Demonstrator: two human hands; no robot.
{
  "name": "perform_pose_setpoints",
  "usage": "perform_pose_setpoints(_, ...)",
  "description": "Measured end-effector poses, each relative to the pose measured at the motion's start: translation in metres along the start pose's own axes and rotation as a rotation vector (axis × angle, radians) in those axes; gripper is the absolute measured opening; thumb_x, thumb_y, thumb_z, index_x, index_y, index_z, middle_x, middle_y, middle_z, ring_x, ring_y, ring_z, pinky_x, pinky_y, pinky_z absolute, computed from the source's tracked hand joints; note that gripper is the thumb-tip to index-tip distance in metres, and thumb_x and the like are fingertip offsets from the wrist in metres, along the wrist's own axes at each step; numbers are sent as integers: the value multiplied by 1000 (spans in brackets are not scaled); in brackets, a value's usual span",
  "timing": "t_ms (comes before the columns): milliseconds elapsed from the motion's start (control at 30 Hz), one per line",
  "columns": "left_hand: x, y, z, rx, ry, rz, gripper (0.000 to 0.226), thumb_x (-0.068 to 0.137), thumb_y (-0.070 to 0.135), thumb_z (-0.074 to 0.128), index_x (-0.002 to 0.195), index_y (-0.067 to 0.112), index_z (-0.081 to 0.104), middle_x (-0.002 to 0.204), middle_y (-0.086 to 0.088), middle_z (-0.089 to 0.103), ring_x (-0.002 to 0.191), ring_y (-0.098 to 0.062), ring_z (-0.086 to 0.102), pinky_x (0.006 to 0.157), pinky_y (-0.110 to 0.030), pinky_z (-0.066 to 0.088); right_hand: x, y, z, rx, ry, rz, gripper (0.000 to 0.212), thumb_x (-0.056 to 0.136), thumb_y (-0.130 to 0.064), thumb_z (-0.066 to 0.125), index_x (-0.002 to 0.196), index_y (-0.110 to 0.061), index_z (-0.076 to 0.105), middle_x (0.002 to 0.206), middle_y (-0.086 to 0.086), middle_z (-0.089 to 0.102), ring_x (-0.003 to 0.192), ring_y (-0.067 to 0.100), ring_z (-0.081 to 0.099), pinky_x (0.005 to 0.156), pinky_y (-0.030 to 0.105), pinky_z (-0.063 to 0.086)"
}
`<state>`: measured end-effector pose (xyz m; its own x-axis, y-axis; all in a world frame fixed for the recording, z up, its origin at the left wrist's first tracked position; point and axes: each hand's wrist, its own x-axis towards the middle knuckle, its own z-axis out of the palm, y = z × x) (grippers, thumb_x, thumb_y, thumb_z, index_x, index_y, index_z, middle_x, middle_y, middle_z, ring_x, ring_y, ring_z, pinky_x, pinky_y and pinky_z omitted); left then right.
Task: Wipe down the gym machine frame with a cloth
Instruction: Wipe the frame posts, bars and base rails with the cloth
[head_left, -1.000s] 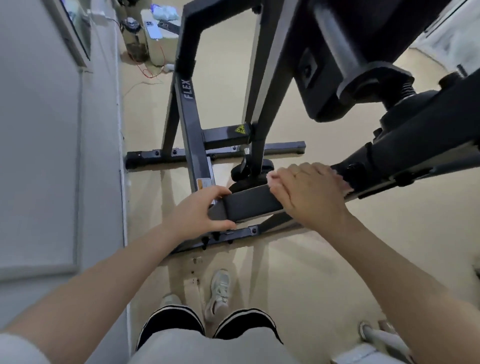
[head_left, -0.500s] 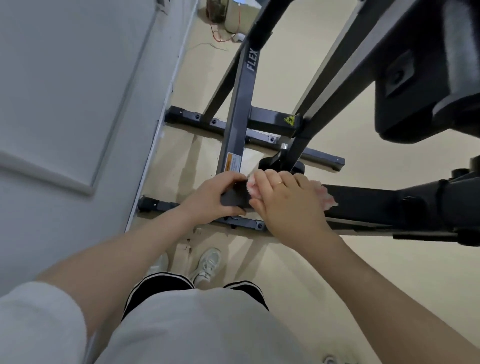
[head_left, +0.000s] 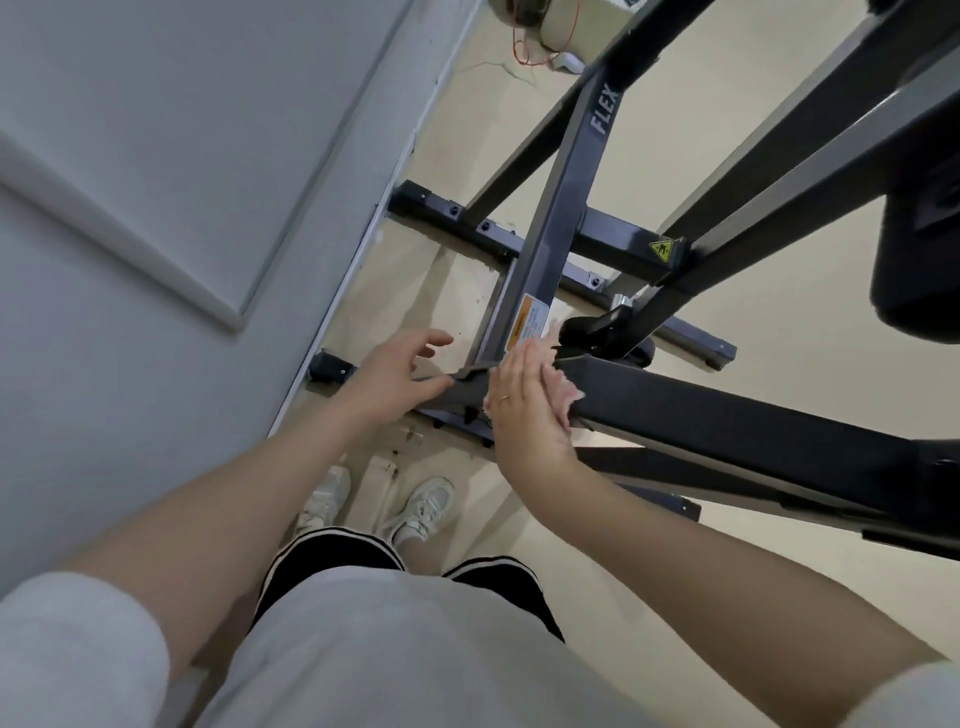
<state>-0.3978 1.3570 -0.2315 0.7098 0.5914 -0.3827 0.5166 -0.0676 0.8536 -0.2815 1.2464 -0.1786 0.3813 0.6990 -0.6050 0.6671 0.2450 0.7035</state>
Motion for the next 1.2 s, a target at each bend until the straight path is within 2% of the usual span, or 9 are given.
perform_pose_setpoints(100,-2,-2,-15,-3,0,41,41,85,14,66,124,19,54,122,6,51,108,-9,51,90,-25,42,-2,-3,-3,114,13,-1,70,92,-33,49,145,8,27,145,35,31,136,52,26,112,58,21)
perform_pose_setpoints(200,-1,4,-23,42,-82,59,40,87,16,63,126,19,53,119,10,49,108,-9,52,93,-27,44,-35,14,10,482,377,176,53,88,-20,29,129,-12,60,140,14,51,134,32,43,117,42,8)
perform_pose_setpoints(267,2,12,-27,61,-130,81,39,89,17,61,126,21,52,119,12,49,107,-8,52,94,-28,45,-44,25,20,682,611,269,51,86,-20,31,120,-6,66,132,18,57,126,37,51,112,43,17)
perform_pose_setpoints(433,12,42,-25,94,-249,188,37,90,17,60,125,23,52,123,5,53,105,-8,54,90,-23,45,-32,44,-5,666,430,416,49,87,-28,26,103,-8,69,99,12,66,94,32,61,90,39,31)
perform_pose_setpoints(567,12,73,-13,126,-413,294,63,83,24,71,138,24,40,129,12,46,113,-4,47,94,-18,38,-60,69,21,736,534,523,37,89,-30,35,95,-10,65,84,9,63,78,29,57,77,36,34)
perform_pose_setpoints(767,6,103,17,169,-461,461,82,78,28,75,145,25,28,129,17,34,119,0,32,102,-20,27,-103,96,58,801,524,814,33,83,-26,49,105,-8,65,107,12,67,108,36,58,98,42,33)
perform_pose_setpoints(900,7,104,29,212,-385,565,73,78,28,75,141,20,37,132,0,49,119,-13,43,104,-33,37,-76,60,31,972,461,587,63,71,-19,80,130,-17,58,132,9,59,128,34,47,105,49,36)
perform_pose_setpoints(1067,6,105,28,169,-365,553,68,78,23,75,137,23,41,127,2,52,115,-12,48,102,-34,41,-93,74,42,1001,519,565,55,93,-40,31,135,-15,55,138,4,55,132,26,45,111,37,15)
perform_pose_setpoints(1200,0,113,29,176,-357,488,68,81,18,72,139,23,38,127,7,47,116,-7,43,105,-30,36,-101,88,64,891,476,755,53,95,-48,35,127,-15,60,132,6,59,131,29,45,109,42,18)
